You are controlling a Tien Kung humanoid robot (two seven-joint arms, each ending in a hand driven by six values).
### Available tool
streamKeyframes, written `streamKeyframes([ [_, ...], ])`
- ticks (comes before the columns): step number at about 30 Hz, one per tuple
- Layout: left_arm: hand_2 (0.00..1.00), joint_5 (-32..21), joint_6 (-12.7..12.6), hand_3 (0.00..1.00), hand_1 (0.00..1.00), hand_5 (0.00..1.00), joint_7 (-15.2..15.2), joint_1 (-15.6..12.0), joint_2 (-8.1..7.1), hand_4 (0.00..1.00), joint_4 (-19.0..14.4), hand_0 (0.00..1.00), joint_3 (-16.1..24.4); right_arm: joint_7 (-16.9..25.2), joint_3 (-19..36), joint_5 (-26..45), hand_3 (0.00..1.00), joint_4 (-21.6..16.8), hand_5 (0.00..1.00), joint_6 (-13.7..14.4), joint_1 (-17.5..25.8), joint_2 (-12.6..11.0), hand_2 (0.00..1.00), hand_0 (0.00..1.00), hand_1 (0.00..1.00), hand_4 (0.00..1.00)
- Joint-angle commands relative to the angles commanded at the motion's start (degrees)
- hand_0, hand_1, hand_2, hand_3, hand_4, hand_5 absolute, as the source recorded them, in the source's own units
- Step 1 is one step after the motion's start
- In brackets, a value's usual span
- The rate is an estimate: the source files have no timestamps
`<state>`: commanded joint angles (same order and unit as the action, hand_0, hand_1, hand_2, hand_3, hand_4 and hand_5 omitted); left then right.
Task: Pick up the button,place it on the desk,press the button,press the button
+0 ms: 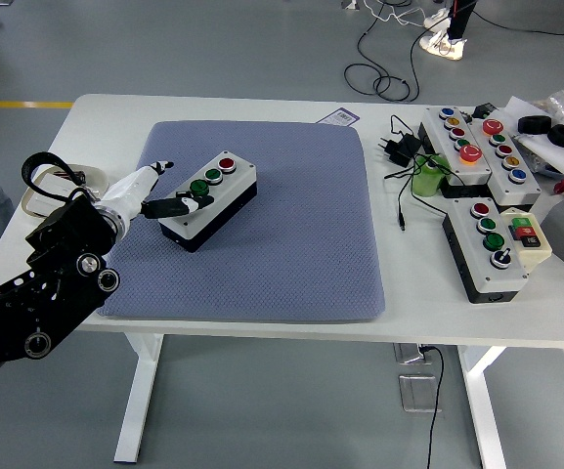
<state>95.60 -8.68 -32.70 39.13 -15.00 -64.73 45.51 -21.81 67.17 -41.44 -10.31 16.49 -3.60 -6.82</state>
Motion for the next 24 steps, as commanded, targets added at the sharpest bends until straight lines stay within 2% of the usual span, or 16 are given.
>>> streamKeyframes([
  [2,0.998,0.09,-0.58,0.998,0.998,0.729,-0.33,0.20,0.26,0.998,0.29,0.998,-0.51,0.01,0.06,-0.05,0.589,0.00,0.366,0.00,0.00,0.00,0.547,0.642,0.507,0.240],
  [4,0.998,0.48,-1.41,0.998,0.998,0.692,-1.42,1.09,1.33,0.998,1.84,0.998,-1.95,0.01,0.06,-0.14,0.589,0.00,0.366,0.01,-0.08,0.00,0.547,0.642,0.507,0.240],
  [8,0.998,1.16,-2.26,0.998,0.998,0.692,-2.74,2.13,2.89,0.998,3.83,0.998,-3.63,0.08,0.03,0.03,0.589,0.00,0.366,0.01,-0.12,-0.02,0.547,0.642,0.507,0.240],
  [15,0.998,1.63,-2.58,0.998,0.998,0.666,-3.77,3.68,4.94,0.998,6.09,0.998,-5.72,0.05,-0.09,0.00,0.589,0.00,0.366,-0.02,-0.16,-0.09,0.547,0.642,0.507,0.240],
  [17,0.998,1.71,-2.58,0.998,0.998,0.640,-3.87,3.86,5.11,0.998,6.36,0.998,-5.95,0.05,-0.11,0.00,0.589,0.00,0.366,-0.02,-0.16,-0.10,0.547,0.642,0.507,0.240],
  [21,0.998,2.79,-1.99,0.998,0.998,0.640,-4.28,5.62,6.31,0.998,9.42,0.998,-7.55,0.05,-0.11,-0.06,0.589,0.00,0.366,0.00,-0.15,-0.17,0.547,0.642,0.507,0.240],
  [22,0.998,3.03,-1.77,0.998,0.989,0.476,-4.28,5.92,6.50,0.998,9.87,0.943,-7.72,0.06,-0.12,-0.05,0.589,0.00,0.366,0.00,-0.15,-0.18,0.547,0.642,0.507,0.240],
  [24,0.998,3.88,-1.10,0.998,0.989,0.476,-4.28,6.90,7.18,0.998,11.34,0.943,-8.33,0.11,-0.13,0.01,0.589,0.00,0.366,0.01,-0.12,-0.25,0.547,0.642,0.507,0.240],
])
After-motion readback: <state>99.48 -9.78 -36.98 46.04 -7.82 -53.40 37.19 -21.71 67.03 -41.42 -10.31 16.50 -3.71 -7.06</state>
